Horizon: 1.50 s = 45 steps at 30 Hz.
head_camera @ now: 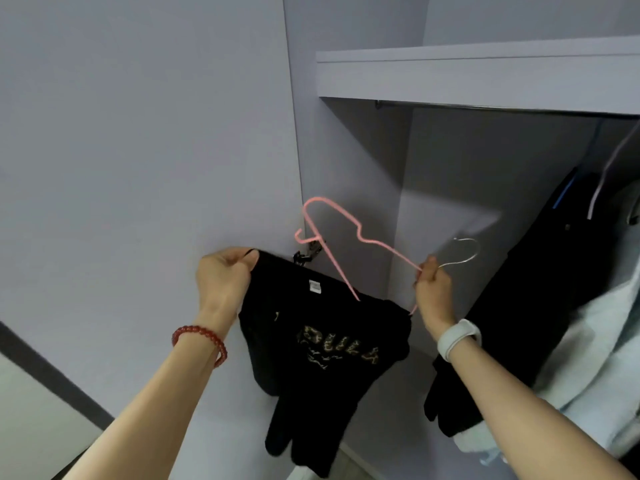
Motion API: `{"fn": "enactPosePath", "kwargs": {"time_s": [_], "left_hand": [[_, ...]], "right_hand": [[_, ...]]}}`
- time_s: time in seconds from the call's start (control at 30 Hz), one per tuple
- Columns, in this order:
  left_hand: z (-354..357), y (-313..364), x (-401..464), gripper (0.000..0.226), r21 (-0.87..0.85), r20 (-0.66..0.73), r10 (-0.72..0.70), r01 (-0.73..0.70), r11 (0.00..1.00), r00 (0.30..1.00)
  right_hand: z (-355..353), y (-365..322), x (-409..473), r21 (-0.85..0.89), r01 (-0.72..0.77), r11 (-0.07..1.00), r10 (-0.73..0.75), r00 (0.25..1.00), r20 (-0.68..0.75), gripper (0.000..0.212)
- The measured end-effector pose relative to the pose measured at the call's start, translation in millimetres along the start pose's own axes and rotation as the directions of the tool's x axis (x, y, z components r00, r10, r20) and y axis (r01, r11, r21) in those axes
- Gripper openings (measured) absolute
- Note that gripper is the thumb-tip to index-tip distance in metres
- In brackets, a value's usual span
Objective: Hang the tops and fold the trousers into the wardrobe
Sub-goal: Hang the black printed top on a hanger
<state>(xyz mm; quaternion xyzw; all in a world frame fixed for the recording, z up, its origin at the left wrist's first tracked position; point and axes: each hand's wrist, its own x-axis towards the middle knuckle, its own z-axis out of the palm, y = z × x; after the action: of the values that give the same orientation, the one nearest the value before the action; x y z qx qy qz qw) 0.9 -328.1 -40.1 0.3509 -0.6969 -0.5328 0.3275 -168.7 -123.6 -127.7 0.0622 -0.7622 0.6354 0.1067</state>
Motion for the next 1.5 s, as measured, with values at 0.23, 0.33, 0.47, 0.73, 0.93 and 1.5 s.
{"fn": "enactPosePath", "kwargs": {"time_s": [0.23,0.33,0.47,0.73,0.93,1.5], "left_hand": [[16.1,-18.1,-1.0,0.014,-0.009,0.038,-0.057,0.058,0.998,0.998],[22.5,-11.4,-1.7,0.019,-0.246,0.112,-0.179,0.202,0.948,0.978],[32.9,-13.0,-3.9,0.028,-0.408,0.209,-0.293,0.356,0.841,0.933],[39.9,-29.1,7.2,0.024,0.002,0.105,-0.038,0.038,0.999,0.994],[38.8,-25.1,4.1,0.021,0.122,0.071,0.06,-0.068,0.99,0.996],[39.3,-23.1,11.7,0.019,0.047,0.125,0.053,-0.059,0.997,0.991]], "right_hand": [[-6.0,-7.7,-8.3,-0.159,0.215,0.964,-0.205,0.976,0.077,0.037],[-11.9,-5.3,-8.2,-0.181,0.246,0.952,-0.242,0.969,0.043,0.043],[-18.0,-9.0,-3.8,-0.248,0.263,0.932,-0.274,0.961,-0.013,0.042],[-24.3,-9.4,-7.1,-0.363,0.322,0.874,-0.338,0.941,0.02,0.035],[-24.2,-16.1,-1.8,-0.369,0.324,0.871,-0.355,0.935,-0.019,0.034],[-23.7,-8.5,-6.9,-0.38,0.312,0.871,-0.329,0.944,0.021,0.034]]}}
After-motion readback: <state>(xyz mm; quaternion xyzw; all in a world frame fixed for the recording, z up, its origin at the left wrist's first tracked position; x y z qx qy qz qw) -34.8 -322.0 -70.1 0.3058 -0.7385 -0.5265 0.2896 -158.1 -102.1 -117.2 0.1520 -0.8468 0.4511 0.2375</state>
